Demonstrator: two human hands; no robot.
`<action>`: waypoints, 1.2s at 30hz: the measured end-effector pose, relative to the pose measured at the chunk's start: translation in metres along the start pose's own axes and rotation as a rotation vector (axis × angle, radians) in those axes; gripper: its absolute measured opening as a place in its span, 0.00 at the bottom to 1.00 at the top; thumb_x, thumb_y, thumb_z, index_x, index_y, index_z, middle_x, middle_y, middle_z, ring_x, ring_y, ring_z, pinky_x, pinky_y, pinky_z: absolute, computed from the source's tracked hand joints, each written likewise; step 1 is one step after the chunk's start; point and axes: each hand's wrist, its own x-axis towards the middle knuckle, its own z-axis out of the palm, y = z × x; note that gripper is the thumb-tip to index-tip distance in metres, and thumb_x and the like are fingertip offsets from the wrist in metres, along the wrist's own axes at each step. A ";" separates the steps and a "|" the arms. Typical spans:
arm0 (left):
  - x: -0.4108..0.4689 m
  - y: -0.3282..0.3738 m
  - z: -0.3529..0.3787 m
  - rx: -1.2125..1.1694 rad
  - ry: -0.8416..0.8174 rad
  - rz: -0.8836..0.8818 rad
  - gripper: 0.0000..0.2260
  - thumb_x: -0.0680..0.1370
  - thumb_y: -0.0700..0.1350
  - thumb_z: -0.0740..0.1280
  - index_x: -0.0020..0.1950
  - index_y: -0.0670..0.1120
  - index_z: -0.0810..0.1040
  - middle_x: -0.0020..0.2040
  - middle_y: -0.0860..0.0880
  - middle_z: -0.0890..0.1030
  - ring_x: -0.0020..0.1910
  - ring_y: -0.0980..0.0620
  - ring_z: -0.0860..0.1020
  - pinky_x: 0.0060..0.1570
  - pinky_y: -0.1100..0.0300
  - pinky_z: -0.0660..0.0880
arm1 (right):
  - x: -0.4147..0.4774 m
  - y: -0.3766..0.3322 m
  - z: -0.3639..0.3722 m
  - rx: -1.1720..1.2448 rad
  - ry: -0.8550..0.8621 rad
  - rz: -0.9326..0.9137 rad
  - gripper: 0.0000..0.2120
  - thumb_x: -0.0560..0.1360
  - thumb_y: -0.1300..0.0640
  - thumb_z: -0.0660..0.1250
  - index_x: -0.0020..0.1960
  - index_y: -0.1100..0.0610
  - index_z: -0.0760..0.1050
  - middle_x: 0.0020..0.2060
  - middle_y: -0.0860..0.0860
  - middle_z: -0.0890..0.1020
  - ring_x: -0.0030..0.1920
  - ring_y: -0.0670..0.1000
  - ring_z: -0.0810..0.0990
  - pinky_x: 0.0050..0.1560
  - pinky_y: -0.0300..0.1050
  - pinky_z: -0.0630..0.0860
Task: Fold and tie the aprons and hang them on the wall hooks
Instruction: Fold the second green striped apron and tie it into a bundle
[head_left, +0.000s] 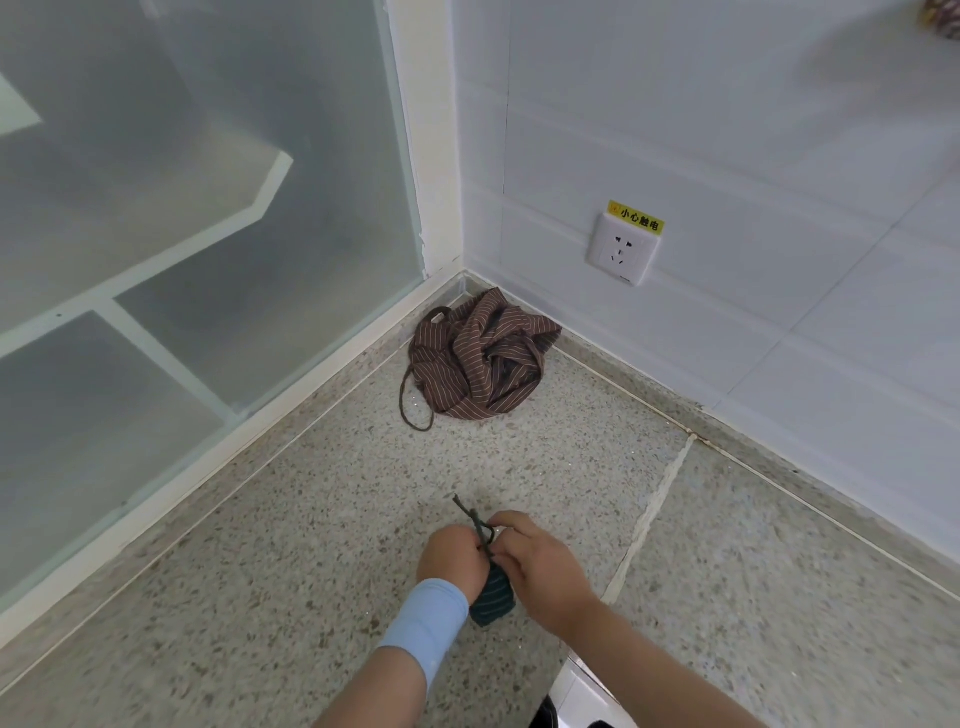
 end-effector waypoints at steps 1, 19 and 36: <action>0.001 0.000 -0.001 0.013 -0.005 0.000 0.12 0.81 0.41 0.59 0.43 0.43 0.81 0.39 0.49 0.78 0.37 0.53 0.75 0.37 0.62 0.71 | 0.002 0.000 -0.001 -0.007 -0.010 -0.018 0.07 0.81 0.52 0.60 0.49 0.51 0.76 0.63 0.45 0.77 0.49 0.46 0.81 0.47 0.33 0.73; -0.014 -0.031 0.028 -0.171 0.211 0.308 0.10 0.81 0.43 0.64 0.57 0.48 0.83 0.48 0.49 0.79 0.44 0.55 0.76 0.46 0.65 0.73 | 0.024 -0.014 0.002 0.460 -0.127 0.871 0.07 0.78 0.58 0.70 0.41 0.53 0.80 0.30 0.48 0.81 0.29 0.46 0.77 0.29 0.35 0.73; 0.004 -0.042 0.023 -0.150 -0.008 0.398 0.05 0.81 0.43 0.63 0.49 0.50 0.78 0.51 0.53 0.73 0.48 0.60 0.74 0.47 0.73 0.68 | 0.019 -0.001 -0.023 0.299 -0.456 0.596 0.09 0.73 0.53 0.73 0.36 0.42 0.81 0.34 0.40 0.81 0.36 0.38 0.77 0.38 0.29 0.72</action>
